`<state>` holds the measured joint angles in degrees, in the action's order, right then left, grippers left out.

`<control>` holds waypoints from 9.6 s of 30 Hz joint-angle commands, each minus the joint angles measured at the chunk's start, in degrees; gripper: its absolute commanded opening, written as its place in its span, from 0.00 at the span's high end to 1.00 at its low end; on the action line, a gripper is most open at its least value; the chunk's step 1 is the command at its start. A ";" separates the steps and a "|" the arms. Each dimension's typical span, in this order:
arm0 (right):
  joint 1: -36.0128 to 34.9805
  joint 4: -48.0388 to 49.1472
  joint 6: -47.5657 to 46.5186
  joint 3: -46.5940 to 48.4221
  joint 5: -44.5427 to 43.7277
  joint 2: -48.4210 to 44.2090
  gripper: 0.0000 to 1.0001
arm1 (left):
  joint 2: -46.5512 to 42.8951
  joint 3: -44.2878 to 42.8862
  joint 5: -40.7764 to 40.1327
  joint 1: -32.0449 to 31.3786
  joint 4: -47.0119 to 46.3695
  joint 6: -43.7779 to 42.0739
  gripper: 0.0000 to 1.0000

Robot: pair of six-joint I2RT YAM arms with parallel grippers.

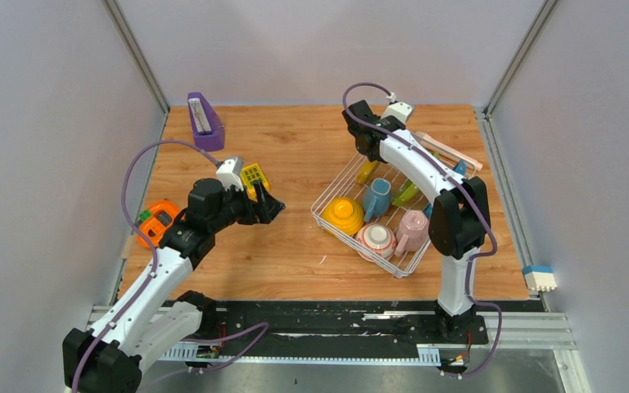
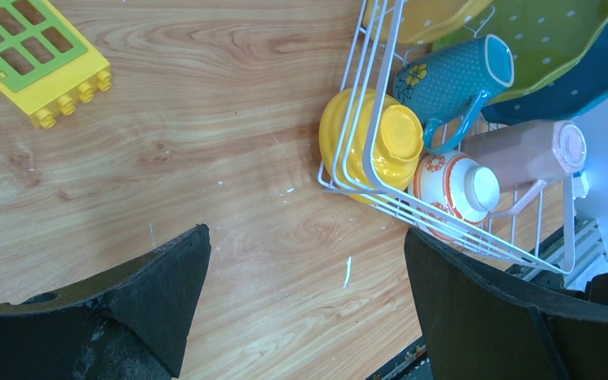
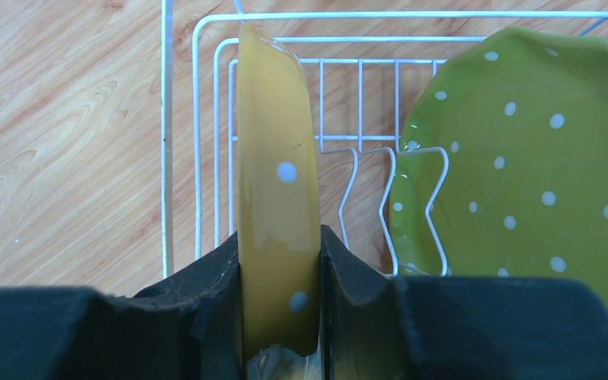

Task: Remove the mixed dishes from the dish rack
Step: Pick up the plate from the dish rack, then place the plate at the center of the board, then pick up the plate from the dish rack.

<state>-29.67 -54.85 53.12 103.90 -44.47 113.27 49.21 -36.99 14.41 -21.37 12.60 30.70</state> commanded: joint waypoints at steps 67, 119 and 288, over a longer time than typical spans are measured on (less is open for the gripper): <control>-0.96 51.53 -6.36 -49.23 48.53 -59.08 1.00 | -2.30 -1.51 10.42 -0.16 -5.64 11.62 0.00; -1.27 50.69 2.81 -63.37 53.11 -66.34 0.00 | -12.57 5.78 -1.03 -3.86 -9.90 32.67 1.00; 9.45 12.74 -8.59 -29.57 4.98 -29.62 1.00 | -10.21 -0.33 -20.52 -3.51 15.40 5.53 0.00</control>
<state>-20.23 -44.10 47.40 70.48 -37.47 86.06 39.44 -37.21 -5.04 -25.04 28.21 36.93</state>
